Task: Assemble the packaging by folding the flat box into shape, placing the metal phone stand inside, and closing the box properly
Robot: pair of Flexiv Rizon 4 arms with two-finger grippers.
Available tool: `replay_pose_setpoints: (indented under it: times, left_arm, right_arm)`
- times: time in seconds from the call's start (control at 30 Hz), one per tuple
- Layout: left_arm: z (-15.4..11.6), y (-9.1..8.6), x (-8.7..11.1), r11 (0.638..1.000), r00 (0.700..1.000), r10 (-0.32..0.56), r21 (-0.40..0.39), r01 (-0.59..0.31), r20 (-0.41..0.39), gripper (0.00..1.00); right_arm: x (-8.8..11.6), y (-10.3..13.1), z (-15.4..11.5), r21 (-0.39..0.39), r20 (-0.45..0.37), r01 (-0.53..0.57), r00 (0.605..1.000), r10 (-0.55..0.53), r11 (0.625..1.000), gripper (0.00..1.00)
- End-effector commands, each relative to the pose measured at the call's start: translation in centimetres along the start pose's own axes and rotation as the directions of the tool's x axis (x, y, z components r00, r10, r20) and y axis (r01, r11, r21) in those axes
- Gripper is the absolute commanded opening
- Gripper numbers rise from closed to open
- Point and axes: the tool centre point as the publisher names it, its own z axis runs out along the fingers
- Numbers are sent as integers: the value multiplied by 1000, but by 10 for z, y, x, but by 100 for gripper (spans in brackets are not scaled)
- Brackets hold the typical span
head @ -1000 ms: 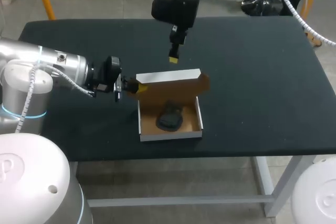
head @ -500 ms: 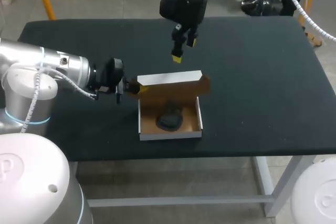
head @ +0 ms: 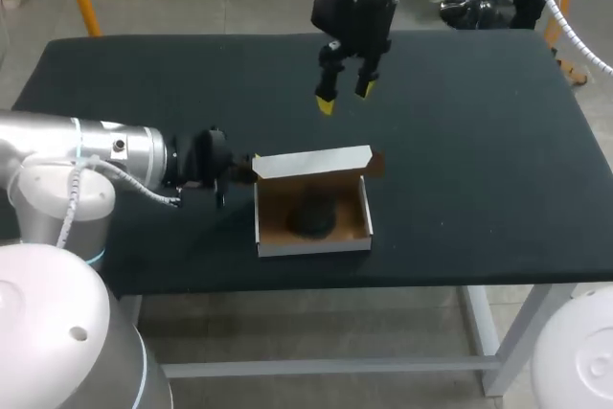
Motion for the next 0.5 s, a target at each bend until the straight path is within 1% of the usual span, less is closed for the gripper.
replay_pose_setpoints:
  times: [0.03,0.1,0.13,0.23,0.5]
  left_arm:
    - [2,5,9,999,998,34,10,-34,61,0]
    - [2,4,10,998,995,64,0,-64,74,0]
    - [2,3,11,997,994,81,8,-81,71,0]
    - [3,1,12,992,990,126,-20,-125,68,0]
    - [3,1,12,992,990,126,-20,-125,68,0]
  right_arm:
    - [-1,-15,4,-35,-24,-16,1000,15,999,100]
    - [1,-19,6,-39,-20,-24,1000,24,999,100]
    - [1,-19,6,-39,-20,-24,1000,24,999,100]
    - [1,-19,6,-39,-20,-24,1000,24,999,100]
    - [1,-19,6,-39,-20,-24,1000,24,999,100]
